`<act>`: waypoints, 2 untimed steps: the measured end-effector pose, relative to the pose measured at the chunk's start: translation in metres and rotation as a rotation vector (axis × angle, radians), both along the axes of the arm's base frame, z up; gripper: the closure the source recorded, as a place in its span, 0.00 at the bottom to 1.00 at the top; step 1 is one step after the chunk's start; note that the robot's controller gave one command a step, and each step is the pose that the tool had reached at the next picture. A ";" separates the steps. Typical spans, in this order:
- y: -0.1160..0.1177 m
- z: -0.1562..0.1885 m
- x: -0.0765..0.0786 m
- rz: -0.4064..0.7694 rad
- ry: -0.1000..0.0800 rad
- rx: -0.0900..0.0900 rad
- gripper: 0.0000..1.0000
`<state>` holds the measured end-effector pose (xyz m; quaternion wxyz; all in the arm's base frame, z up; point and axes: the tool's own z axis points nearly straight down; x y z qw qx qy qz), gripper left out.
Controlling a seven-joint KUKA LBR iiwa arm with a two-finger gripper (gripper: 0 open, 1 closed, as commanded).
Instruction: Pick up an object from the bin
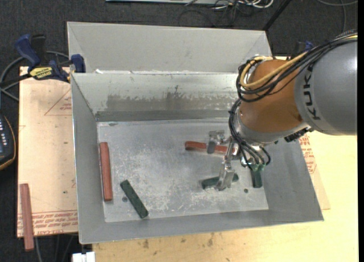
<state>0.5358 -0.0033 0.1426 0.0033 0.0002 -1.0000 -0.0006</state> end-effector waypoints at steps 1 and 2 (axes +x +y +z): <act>-0.029 -0.077 -0.029 0.034 0.001 -0.001 0.00; -0.028 -0.072 -0.026 0.036 -0.008 0.000 1.00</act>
Offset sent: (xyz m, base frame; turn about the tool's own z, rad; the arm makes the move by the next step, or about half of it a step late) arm -0.0263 -0.0279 -0.0726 -0.0383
